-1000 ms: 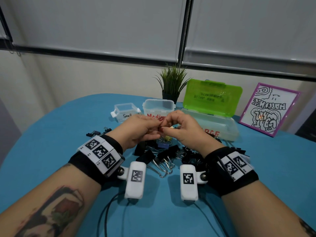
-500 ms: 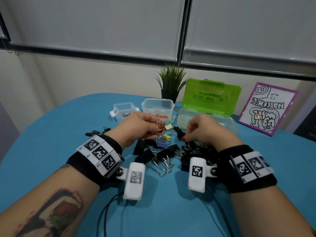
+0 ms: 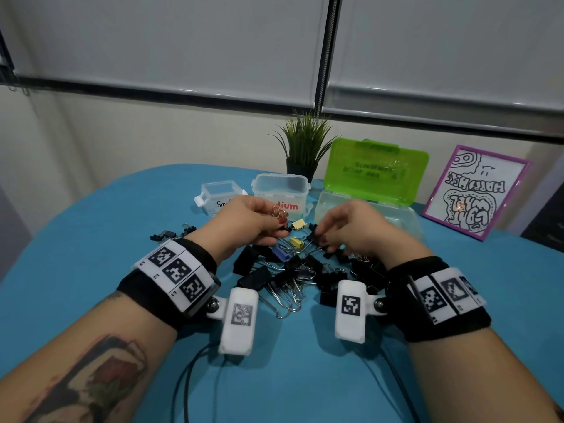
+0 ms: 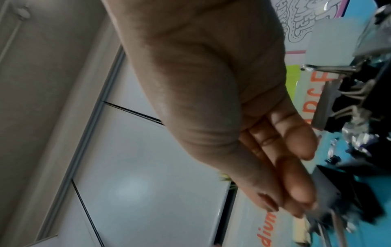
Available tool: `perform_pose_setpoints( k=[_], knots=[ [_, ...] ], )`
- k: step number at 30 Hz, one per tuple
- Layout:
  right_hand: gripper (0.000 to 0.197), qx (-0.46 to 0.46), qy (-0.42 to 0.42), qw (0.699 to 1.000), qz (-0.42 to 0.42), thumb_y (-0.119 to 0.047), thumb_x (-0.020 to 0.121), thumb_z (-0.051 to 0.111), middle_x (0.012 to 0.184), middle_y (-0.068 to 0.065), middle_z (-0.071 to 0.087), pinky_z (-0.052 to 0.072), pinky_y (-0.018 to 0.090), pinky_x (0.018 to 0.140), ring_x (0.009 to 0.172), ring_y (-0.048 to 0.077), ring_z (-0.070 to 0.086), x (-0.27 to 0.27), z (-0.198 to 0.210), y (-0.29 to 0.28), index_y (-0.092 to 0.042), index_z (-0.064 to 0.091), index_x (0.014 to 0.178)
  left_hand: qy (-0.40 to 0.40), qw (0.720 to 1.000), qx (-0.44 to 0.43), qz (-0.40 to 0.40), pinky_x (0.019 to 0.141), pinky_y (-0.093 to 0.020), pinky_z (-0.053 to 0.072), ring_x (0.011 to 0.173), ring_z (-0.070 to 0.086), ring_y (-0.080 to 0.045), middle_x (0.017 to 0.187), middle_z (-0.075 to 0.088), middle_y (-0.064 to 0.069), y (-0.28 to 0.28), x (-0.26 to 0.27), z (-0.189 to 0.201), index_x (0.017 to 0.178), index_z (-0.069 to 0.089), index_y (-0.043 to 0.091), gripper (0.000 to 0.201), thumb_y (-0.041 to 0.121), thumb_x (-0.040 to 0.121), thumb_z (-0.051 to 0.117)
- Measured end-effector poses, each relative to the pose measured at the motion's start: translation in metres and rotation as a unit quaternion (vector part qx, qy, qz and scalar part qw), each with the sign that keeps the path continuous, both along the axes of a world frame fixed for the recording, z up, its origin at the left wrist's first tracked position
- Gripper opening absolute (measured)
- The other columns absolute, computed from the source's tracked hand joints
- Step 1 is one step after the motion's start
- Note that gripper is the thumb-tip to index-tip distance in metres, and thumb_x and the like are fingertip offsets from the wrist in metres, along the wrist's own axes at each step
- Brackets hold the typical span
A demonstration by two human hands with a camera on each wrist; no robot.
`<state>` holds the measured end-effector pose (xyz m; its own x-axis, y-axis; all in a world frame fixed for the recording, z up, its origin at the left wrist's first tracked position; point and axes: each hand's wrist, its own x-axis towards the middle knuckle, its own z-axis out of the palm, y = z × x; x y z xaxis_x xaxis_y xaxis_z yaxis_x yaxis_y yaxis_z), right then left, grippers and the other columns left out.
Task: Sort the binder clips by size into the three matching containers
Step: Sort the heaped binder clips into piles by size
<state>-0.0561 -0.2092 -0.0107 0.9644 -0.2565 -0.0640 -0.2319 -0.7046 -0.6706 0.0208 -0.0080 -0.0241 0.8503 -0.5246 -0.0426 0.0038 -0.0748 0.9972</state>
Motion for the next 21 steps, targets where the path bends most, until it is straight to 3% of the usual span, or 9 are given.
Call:
perform_pose_setpoints(
  k=[5,10,13,15,17,19,21],
  knots=[
    [0.014,-0.071,0.069,0.994,-0.037,0.004,0.074,0.081,0.058,0.001,0.071,0.057,0.029,0.056,0.059,0.018,0.068,-0.015,0.010,-0.019,-0.009,0.075,0.075,-0.004,1.000,0.006,-0.002,0.058,-0.019,0.059,0.071,0.074,-0.010,0.093,0.073,-0.014,0.000,-0.001,0.000,0.108,0.063,-0.001,0.015,-0.001,0.093,0.063],
    [0.013,-0.077,0.121,0.989,-0.022,-0.007,0.070,0.088,0.069,0.010,0.076,0.060,0.037,0.070,0.078,0.029,0.076,-0.015,0.009,-0.006,-0.008,0.076,0.075,-0.005,1.000,0.009,-0.002,0.058,-0.019,0.059,0.071,0.074,-0.010,0.090,0.073,-0.013,0.000,0.000,0.000,0.106,0.064,0.000,0.014,-0.001,0.093,0.063],
    [0.020,-0.087,0.142,0.986,-0.005,-0.015,0.069,0.090,0.070,0.011,0.076,0.063,0.045,0.076,0.080,0.031,0.076,-0.009,0.002,0.004,-0.006,0.076,0.080,-0.007,1.000,0.014,-0.002,0.059,-0.019,0.060,0.072,0.074,-0.010,0.092,0.073,-0.013,0.000,0.000,0.000,0.104,0.065,0.001,0.012,-0.001,0.093,0.063],
    [0.011,-0.062,0.129,0.990,0.004,-0.007,0.075,0.084,0.065,0.010,0.074,0.064,0.043,0.071,0.072,0.028,0.076,-0.005,-0.003,0.008,-0.006,0.075,0.081,-0.007,1.000,0.016,0.000,0.059,-0.019,0.060,0.072,0.074,-0.011,0.095,0.073,-0.014,-0.001,0.000,0.000,0.105,0.065,0.000,0.013,-0.001,0.093,0.063],
    [0.009,-0.011,0.110,0.994,0.024,0.001,0.080,0.077,0.066,0.010,0.074,0.063,0.033,0.061,0.064,0.022,0.074,-0.004,-0.005,0.012,-0.004,0.074,0.087,-0.008,1.000,0.016,0.001,0.059,-0.019,0.060,0.072,0.074,-0.011,0.095,0.073,-0.015,-0.001,0.000,-0.001,0.106,0.065,0.000,0.013,-0.001,0.093,0.063],
    [0.012,0.052,0.079,0.995,0.025,0.005,0.085,0.071,0.078,0.015,0.076,0.060,0.027,0.056,0.068,0.022,0.074,-0.004,-0.003,0.011,-0.002,0.072,0.095,-0.009,1.000,0.015,0.002,0.058,-0.019,0.059,0.071,0.074,-0.011,0.095,0.073,-0.015,-0.001,0.001,-0.001,0.106,0.065,-0.001,0.014,-0.001,0.093,0.063],
    [0.014,0.077,0.028,0.997,-0.004,0.006,0.086,0.070,0.088,0.015,0.076,0.060,0.028,0.058,0.076,0.023,0.073,-0.004,-0.001,0.002,-0.002,0.072,0.097,-0.012,1.000,0.015,0.004,0.058,-0.019,0.059,0.070,0.074,-0.010,0.093,0.073,-0.014,-0.001,0.001,-0.001,0.106,0.065,-0.001,0.014,-0.001,0.093,0.063]
  ],
)
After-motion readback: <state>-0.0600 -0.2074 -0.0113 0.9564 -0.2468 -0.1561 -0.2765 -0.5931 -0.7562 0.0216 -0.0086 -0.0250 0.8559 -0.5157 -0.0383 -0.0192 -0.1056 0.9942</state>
